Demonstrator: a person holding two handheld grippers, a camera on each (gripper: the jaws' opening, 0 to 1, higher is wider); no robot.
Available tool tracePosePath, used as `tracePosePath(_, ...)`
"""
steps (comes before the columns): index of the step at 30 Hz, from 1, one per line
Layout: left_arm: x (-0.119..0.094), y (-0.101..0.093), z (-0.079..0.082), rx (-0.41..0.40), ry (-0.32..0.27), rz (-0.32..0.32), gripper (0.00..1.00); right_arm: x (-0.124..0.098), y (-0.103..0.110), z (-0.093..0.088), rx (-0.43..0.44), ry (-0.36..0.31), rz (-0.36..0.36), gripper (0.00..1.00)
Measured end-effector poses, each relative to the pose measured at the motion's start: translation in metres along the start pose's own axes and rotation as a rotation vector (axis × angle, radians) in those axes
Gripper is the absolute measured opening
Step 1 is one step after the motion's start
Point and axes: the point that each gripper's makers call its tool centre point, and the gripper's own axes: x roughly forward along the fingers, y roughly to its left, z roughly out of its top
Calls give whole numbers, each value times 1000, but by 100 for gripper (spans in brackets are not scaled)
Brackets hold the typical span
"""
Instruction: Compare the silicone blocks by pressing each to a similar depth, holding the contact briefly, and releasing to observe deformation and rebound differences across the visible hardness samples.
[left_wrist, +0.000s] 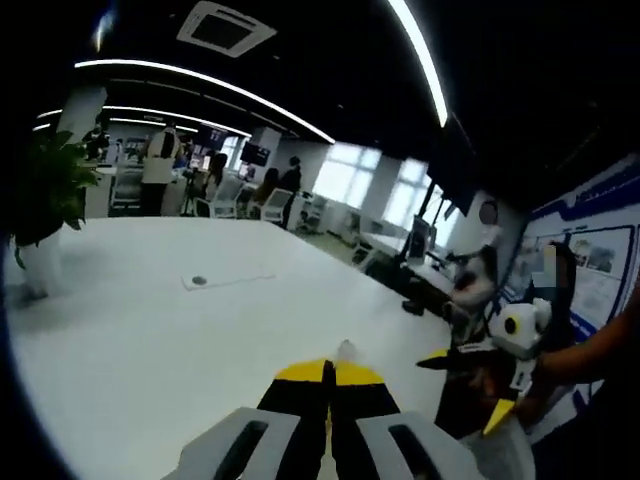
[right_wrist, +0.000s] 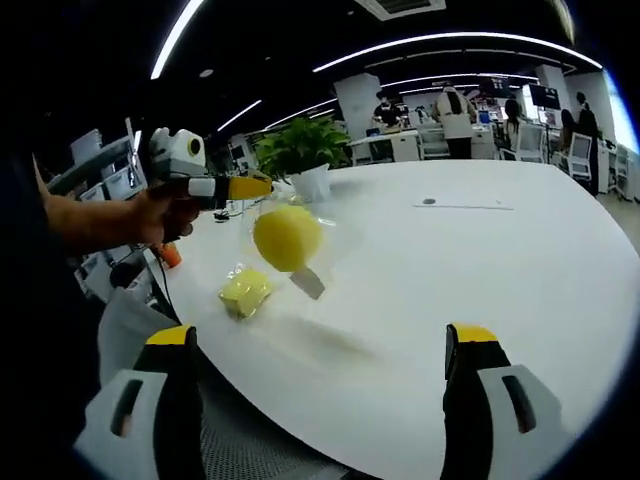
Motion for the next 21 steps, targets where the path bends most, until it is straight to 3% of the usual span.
tracePosePath(4, -5, -3, 15, -2, -34, 2, 0, 2, -1, 10, -8, -20, 9, 96)
tracePosePath(9, -10, -6, 35, -9, -75, -5, 0, 1, -4, 40, -10, -99, 38, 96)
tracePosePath(14, -15, -15, 43, 10, -81, -19, 0, 6, -9, 67, -48, -134, 51, 96)
tracePosePath(21, -19, -26, 54, 15, -101, -39, 0, 16, 6, 93, -135, -166, 142, 96)
